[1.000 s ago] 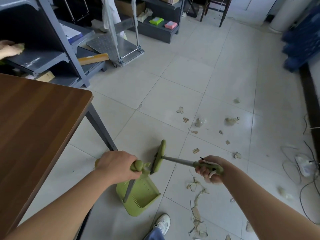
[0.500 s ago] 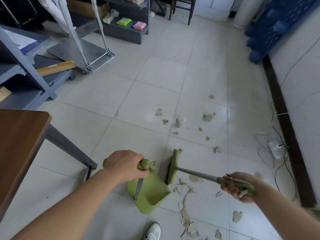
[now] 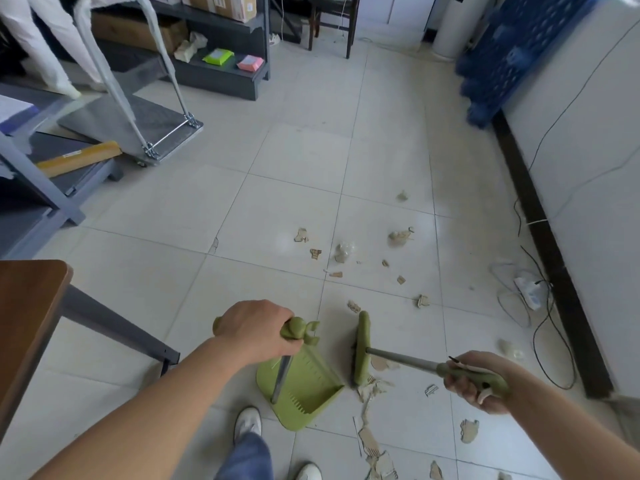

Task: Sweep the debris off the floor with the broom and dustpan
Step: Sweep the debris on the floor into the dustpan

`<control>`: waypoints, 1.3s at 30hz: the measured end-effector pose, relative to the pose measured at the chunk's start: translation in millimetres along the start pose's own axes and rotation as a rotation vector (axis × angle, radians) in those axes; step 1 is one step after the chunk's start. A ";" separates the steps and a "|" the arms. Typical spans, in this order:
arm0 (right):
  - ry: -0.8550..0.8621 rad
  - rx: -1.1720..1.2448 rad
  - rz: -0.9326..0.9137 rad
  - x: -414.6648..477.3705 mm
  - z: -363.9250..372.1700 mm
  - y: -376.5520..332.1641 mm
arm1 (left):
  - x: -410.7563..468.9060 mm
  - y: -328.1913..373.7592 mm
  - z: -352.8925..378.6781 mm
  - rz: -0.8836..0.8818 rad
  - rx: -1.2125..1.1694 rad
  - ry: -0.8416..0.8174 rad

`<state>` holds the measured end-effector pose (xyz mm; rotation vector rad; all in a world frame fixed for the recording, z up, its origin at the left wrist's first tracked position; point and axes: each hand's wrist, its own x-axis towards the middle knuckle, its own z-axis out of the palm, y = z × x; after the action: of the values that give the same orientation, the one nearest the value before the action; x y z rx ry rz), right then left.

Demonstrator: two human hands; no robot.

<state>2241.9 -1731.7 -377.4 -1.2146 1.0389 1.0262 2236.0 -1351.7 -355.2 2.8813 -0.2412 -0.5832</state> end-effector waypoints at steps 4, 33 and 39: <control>-0.026 0.001 -0.022 -6.5 27.6 -13.5 | 14.9 -15.3 -9.4 -0.001 0.001 -0.013; -0.102 0.269 0.011 72.2 139.4 -160.1 | 124.8 -129.4 -64.3 -0.021 0.046 -0.045; -0.057 0.384 0.017 52.3 91.8 -127.5 | 139.9 -106.8 -67.9 0.022 0.041 -0.063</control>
<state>2383.1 -1647.1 -395.2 -0.8605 1.1416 0.8220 2403.1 -1265.2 -368.5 2.8983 -0.2970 -0.6741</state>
